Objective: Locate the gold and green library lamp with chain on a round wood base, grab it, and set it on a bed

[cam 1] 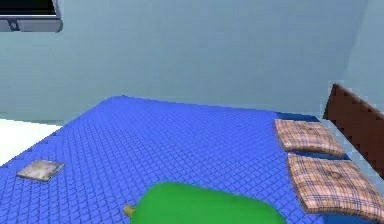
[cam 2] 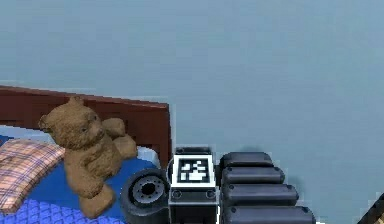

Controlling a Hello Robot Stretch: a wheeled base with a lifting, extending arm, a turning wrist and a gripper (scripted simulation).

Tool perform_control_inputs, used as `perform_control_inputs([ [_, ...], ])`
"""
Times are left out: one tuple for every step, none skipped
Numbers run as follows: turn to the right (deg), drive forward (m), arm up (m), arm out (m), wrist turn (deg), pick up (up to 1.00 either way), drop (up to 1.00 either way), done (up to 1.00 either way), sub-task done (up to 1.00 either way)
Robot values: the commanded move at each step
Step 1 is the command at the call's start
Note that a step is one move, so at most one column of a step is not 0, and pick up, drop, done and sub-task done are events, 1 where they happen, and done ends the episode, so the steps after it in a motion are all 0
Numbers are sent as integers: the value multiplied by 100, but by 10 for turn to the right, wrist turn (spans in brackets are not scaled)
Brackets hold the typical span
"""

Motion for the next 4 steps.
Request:
perform_control_inputs([
  [-180, 0, 0, 0, 0, 0, 0, 0, 0],
  [450, 0, 0, 0, 0, 0, 0, 0, 0],
  [120, 0, 0, 0, 0, 0, 0, 0, 0],
  [-450, 0, 0, 0, 0, 0, 0, 0, 0],
])
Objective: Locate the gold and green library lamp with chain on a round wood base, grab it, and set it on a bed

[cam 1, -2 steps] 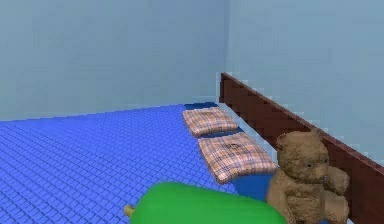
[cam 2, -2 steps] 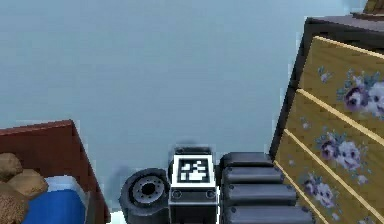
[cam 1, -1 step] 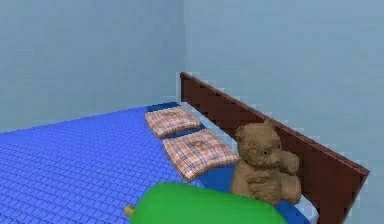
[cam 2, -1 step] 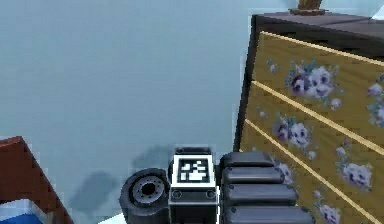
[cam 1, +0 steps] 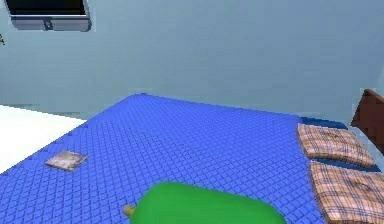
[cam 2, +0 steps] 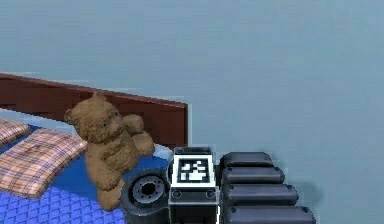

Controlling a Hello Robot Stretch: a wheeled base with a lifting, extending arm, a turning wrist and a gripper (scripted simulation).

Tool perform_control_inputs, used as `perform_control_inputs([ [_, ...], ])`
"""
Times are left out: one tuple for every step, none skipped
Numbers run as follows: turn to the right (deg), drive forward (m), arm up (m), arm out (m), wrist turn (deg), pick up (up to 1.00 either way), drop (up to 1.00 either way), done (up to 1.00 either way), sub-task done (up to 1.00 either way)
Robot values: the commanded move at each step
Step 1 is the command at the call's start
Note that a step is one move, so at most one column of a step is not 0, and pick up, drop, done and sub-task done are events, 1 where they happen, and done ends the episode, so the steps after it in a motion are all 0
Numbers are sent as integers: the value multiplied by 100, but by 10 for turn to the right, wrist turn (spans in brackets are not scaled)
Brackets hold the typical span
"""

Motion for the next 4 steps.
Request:
perform_control_inputs([
  [-120, 0, 0, 0, 0, 0, 0, 0, 0],
  [450, 0, 0, 0, 0, 0, 0, 0, 0],
  [450, 0, 0, 0, 0, 0, 0, 0, 0],
  [240, 0, 0, 0, 0, 0, 0, 0, 0],
])
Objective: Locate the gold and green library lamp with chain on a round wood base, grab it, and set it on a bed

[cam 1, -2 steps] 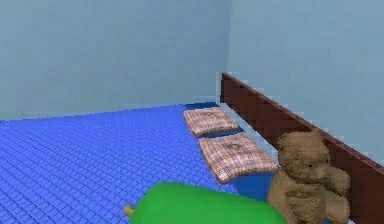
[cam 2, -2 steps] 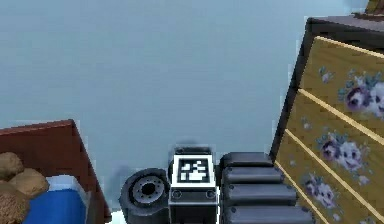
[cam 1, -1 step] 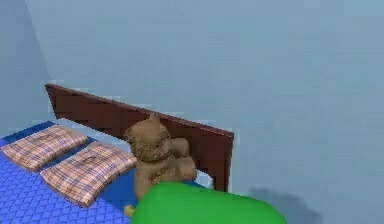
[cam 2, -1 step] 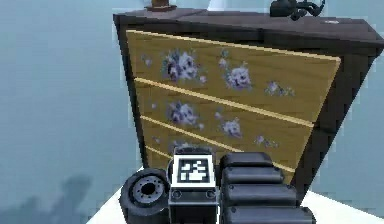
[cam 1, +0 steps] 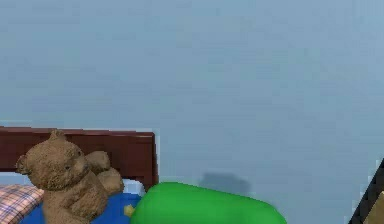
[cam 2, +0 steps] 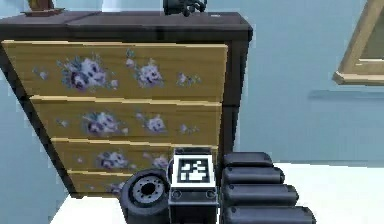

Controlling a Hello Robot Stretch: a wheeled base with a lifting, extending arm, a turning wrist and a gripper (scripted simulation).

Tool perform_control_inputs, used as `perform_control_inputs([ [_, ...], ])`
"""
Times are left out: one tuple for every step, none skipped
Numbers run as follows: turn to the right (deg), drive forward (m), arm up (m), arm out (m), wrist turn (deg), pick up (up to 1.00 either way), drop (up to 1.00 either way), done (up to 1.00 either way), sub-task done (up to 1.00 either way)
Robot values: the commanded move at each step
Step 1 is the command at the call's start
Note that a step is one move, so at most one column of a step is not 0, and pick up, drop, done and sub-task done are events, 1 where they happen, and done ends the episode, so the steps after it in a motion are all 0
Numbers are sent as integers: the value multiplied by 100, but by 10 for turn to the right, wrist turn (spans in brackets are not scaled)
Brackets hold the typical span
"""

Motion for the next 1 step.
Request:
perform_control_inputs([
  [0, 15, 0, 0, 0, 0, 0, 0, 0],
])
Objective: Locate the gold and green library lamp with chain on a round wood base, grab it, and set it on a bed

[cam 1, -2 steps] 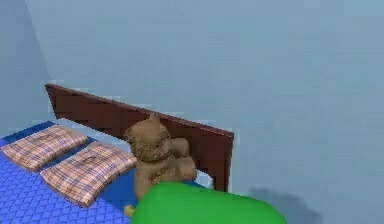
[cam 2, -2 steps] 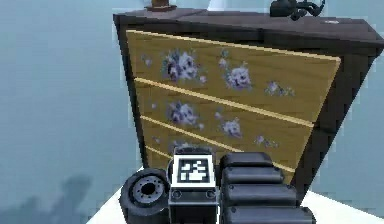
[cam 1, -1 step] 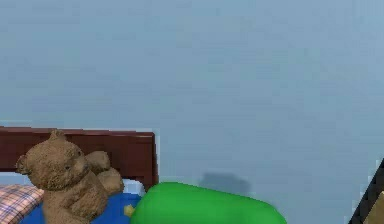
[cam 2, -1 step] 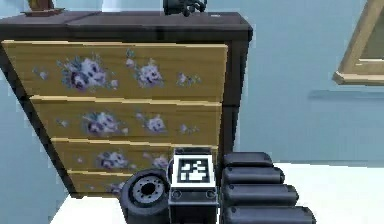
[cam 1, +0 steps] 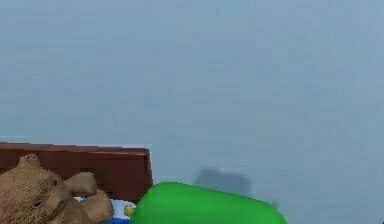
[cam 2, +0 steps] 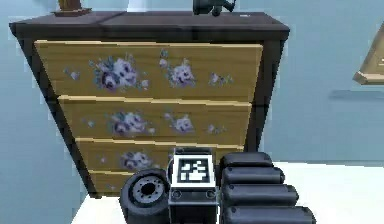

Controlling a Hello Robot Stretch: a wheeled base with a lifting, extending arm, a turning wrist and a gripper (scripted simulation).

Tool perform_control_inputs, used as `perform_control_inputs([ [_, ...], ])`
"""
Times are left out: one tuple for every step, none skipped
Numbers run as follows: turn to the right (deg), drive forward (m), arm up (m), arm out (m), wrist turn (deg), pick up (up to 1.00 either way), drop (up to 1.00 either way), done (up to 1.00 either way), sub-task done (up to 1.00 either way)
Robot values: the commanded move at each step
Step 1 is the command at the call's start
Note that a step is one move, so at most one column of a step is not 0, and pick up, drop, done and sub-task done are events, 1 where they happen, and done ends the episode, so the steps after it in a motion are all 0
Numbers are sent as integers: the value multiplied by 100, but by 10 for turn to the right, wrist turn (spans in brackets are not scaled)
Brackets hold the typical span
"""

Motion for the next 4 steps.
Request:
perform_control_inputs([
  [-450, 0, 0, 0, 0, 0, 0, 0, 0],
  [-450, 0, 0, 0, 0, 0, 0, 0, 0],
  [-450, 0, 0, 0, 0, 0, 0, 0, 0],
  [-420, 0, 0, 0, 0, 0, 0, 0, 0],
])
